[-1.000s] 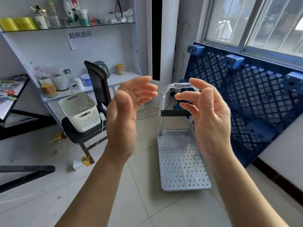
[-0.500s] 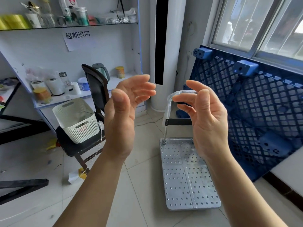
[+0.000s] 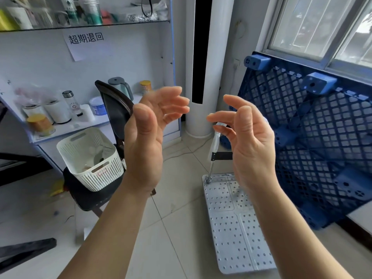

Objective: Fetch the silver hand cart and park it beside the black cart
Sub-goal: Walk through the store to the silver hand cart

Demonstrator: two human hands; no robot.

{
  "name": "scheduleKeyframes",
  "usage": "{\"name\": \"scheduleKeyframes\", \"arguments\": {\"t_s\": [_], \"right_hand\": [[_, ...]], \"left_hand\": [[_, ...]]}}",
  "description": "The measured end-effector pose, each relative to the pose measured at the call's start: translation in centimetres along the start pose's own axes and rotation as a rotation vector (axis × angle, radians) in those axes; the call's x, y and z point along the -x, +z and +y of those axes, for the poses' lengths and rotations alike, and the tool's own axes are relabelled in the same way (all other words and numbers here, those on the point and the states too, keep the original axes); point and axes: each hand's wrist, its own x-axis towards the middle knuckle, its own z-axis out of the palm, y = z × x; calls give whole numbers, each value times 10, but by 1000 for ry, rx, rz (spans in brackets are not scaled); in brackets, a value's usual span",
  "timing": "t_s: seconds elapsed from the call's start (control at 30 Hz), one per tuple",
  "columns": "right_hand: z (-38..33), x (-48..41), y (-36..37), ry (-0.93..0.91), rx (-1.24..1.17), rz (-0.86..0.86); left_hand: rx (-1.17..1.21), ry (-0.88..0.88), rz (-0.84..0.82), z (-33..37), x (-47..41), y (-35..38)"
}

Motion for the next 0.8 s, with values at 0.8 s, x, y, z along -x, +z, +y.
{"name": "scheduleKeyframes", "arguments": {"t_s": [0.8], "right_hand": [[95,-187,-27,-16,-48,-35]], "left_hand": [[-41,1,12,-129,-156,22]]}}
